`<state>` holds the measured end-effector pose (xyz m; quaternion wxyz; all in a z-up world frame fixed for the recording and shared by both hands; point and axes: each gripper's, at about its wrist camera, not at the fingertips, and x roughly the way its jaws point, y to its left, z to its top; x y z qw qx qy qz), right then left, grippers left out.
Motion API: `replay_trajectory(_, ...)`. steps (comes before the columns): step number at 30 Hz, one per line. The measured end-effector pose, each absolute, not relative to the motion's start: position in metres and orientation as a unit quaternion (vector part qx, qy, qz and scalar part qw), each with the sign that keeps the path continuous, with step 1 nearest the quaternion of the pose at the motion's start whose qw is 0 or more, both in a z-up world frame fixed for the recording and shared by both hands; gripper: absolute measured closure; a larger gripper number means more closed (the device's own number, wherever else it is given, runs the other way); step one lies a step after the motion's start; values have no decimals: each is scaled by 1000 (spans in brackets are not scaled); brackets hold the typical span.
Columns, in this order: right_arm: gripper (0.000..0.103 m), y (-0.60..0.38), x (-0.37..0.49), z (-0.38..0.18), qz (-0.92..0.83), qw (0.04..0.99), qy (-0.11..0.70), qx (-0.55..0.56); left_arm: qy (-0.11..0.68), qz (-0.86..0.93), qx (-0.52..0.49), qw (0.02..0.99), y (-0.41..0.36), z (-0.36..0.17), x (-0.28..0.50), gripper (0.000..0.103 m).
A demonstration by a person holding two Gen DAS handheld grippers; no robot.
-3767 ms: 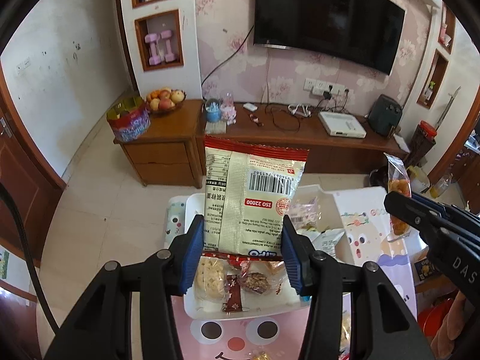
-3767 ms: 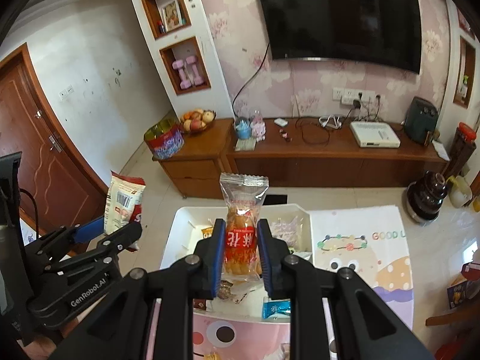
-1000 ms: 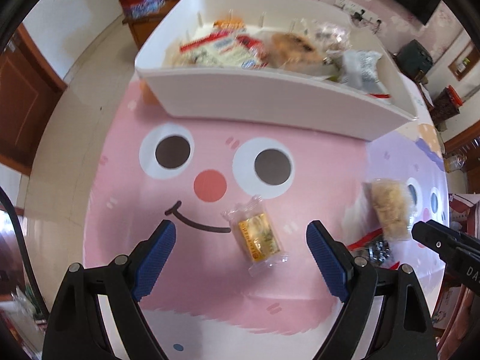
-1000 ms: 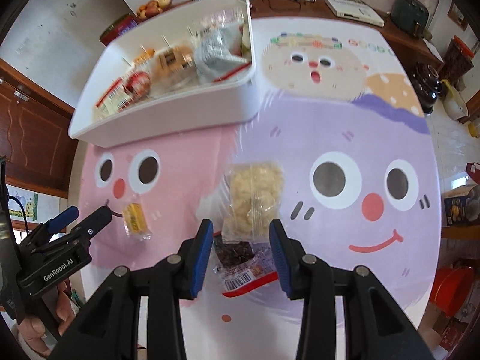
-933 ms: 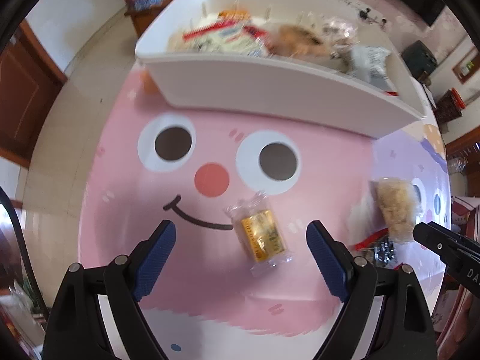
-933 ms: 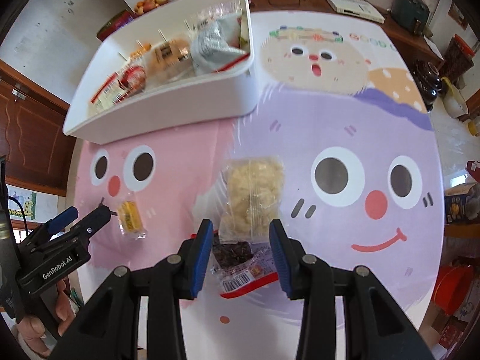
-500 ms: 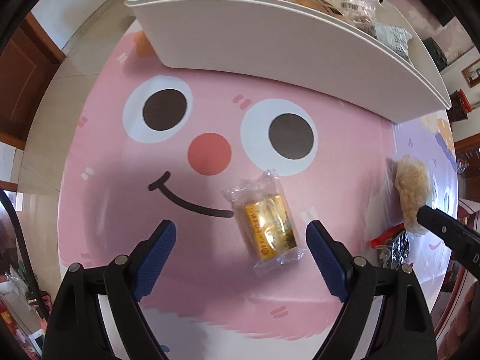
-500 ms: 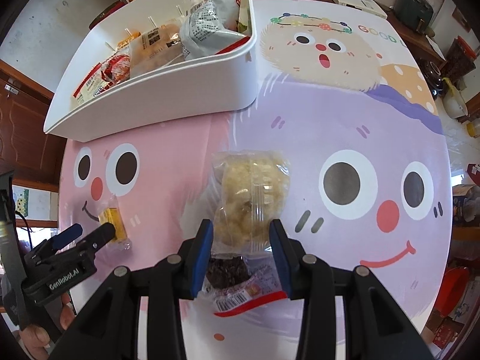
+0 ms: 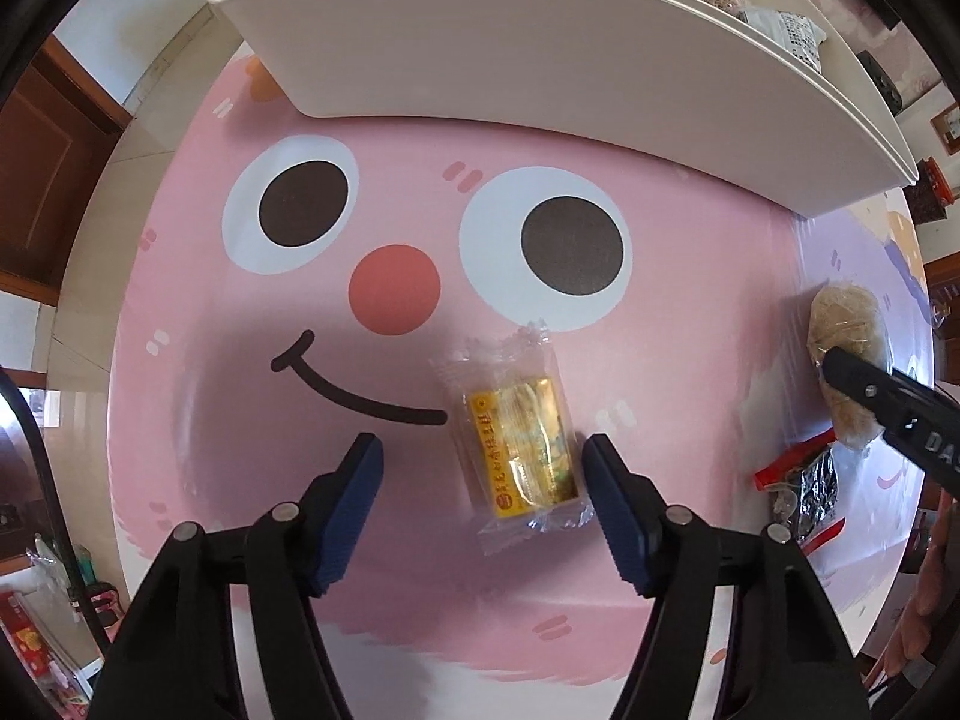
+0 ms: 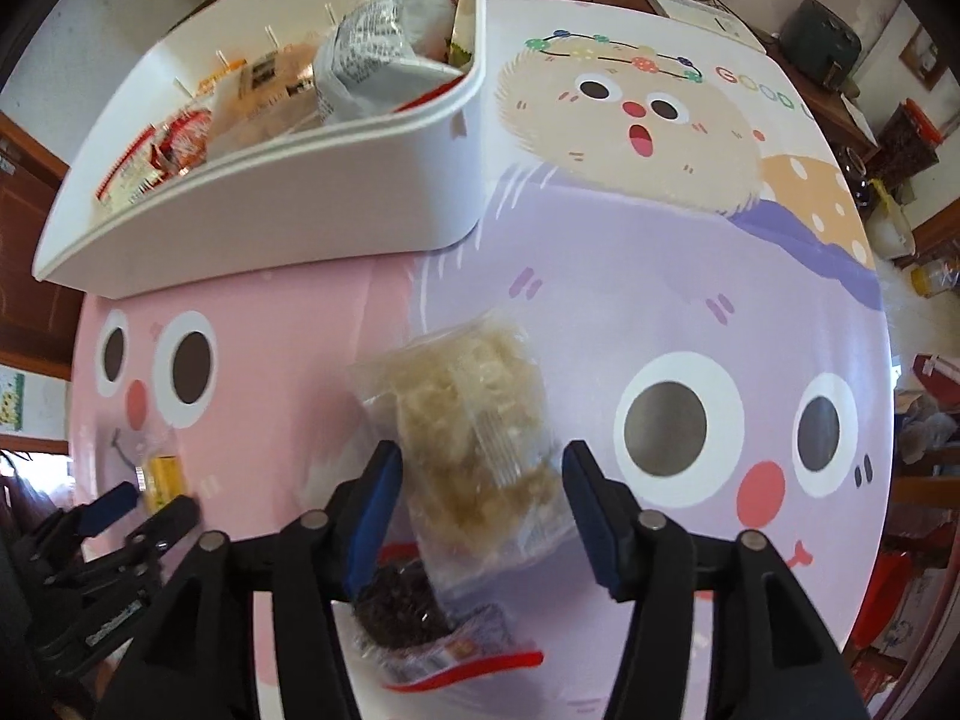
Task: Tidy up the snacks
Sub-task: 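Grasp the yellow wrapped candy with the left tool while the right grasps the clear rice cake bag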
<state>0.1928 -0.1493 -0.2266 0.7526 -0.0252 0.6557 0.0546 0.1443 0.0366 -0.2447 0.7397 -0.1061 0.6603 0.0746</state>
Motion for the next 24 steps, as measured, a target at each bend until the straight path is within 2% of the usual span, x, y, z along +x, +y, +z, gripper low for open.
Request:
replay_trajectory(3,46,-150,193,-237,58,750,658,-15,656,82,-97,744,31,-248,142,51)
replay_trajectory(4,48,-149,192,-236,61,756,651,-19,654,83,-94,746,31,-247,142,61)
replay_trajectory(5,50,-147,190,-237,65,760,646,-26,651,84,-90,749,33,-249,137,76)
replay_trajectory(6,53,-146,188,-237,67,764,641,-33,648,83,-89,752,34,-249,135,78)
replay_trajectory(8,64,-144,184,-236,75,767,636,-35,644,78,-102,754,37,-249,134,79)
replay_trajectory(11,68,-143,180,-235,80,769,634,-26,640,77,-112,756,37,-249,131,79)
replay_trajectory(19,69,-148,164,-204,95,781,617,-1,610,53,-157,775,49,-222,114,79)
replay_trajectory(24,69,-140,146,-179,116,789,603,19,601,41,-149,784,41,-197,101,79)
